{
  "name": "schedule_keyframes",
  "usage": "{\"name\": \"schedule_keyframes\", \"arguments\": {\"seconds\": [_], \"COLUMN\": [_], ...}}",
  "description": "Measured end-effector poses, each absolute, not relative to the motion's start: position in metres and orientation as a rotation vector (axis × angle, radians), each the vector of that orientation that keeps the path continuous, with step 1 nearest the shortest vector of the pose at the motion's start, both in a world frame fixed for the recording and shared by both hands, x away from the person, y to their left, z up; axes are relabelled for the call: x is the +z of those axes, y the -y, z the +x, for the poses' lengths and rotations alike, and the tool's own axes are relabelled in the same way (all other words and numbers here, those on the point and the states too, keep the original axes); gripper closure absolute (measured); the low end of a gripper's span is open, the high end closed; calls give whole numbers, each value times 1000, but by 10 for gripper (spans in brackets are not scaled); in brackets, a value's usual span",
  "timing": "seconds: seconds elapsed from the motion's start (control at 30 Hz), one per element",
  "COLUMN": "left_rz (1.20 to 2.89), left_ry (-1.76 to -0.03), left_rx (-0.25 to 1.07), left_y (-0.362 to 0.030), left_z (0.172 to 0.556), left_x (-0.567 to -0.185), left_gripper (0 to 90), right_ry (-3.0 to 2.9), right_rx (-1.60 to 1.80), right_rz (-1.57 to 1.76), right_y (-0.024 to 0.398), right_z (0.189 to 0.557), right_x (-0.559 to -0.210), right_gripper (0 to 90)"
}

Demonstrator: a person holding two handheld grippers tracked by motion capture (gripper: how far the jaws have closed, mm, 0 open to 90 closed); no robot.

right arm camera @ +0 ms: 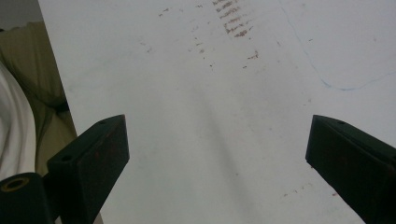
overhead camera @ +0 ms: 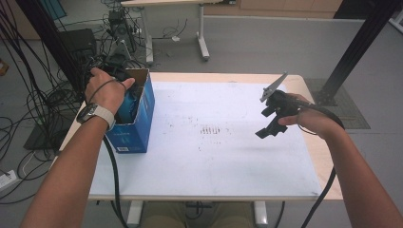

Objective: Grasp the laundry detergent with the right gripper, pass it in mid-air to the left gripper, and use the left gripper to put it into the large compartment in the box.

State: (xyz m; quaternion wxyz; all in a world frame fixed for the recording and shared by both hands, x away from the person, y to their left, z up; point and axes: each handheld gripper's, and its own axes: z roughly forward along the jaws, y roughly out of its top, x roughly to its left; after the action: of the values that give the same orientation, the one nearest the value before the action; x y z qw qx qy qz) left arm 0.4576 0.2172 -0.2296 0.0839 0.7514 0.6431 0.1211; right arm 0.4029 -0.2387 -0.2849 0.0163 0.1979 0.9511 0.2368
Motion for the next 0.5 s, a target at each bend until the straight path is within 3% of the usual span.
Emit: {"name": "schedule_keyframes", "arguments": {"seconds": [0.5], "left_rz": [2243], "left_ry": [-1925], "left_rx": [358], "left_y": [-221], "left_z": [458], "left_x": [-245], "left_gripper": [377], "right_ry": [-2958], "right_rx": [738], "right_rz": [619], "right_y": [238], "right_z": [404], "right_x": [-287], "right_gripper": [58]}}
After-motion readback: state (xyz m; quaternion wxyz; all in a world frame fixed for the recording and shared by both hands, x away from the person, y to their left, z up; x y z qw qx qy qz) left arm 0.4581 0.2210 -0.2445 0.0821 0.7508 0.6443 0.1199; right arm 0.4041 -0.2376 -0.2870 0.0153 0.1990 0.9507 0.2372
